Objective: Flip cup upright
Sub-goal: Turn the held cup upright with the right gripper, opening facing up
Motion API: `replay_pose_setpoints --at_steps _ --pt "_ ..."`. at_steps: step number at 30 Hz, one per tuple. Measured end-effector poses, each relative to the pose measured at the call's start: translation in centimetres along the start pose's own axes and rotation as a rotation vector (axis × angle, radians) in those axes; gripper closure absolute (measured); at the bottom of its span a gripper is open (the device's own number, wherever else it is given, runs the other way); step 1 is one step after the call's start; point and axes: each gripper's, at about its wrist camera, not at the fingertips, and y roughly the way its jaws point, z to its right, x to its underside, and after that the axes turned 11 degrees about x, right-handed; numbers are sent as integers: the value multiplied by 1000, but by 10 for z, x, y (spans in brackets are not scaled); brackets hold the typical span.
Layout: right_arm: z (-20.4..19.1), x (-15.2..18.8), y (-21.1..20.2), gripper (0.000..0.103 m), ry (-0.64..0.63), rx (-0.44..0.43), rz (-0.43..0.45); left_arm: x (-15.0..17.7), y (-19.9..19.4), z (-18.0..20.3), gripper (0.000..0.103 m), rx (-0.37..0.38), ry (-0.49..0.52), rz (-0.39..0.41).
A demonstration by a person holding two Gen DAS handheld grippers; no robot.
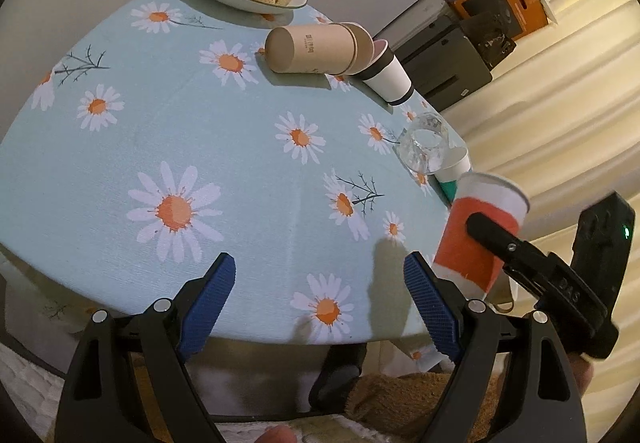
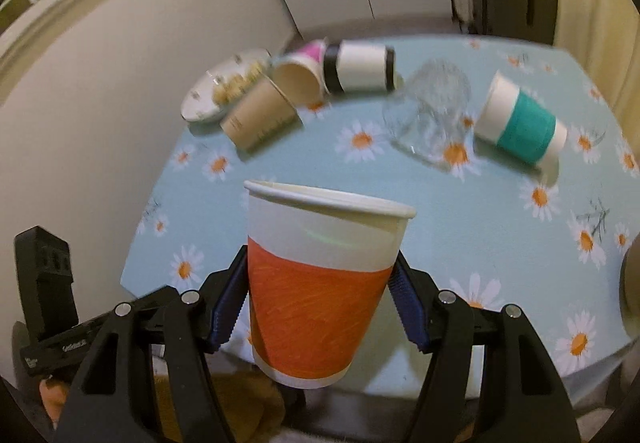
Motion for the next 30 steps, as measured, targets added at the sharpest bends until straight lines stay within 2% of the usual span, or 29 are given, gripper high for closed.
replay_pose_setpoints --at_steps 2,4,6,9,14,21,30 --pt "-2 5 -6 37 -8 9 96 1 -3 1 19 8 4 6" --pt "-5 14 -9 37 -28 57 208 1 -6 2 19 4 14 18" --pt "-6 21 -10 37 -39 80 283 1 -8 2 19 -7 16 25" --pt "-8 42 -9 37 -69 94 447 0 -9 -1 19 -1 9 21" --pt "-27 69 3 37 -179 204 581 -4 -12 -3 19 -14 3 37" --pt "-25 85 19 37 -130 288 652 -4 -14 -8 19 -18 -14 46" --pt "-11 93 42 37 -81 358 659 -5 -11 -11 19 -21 -28 47"
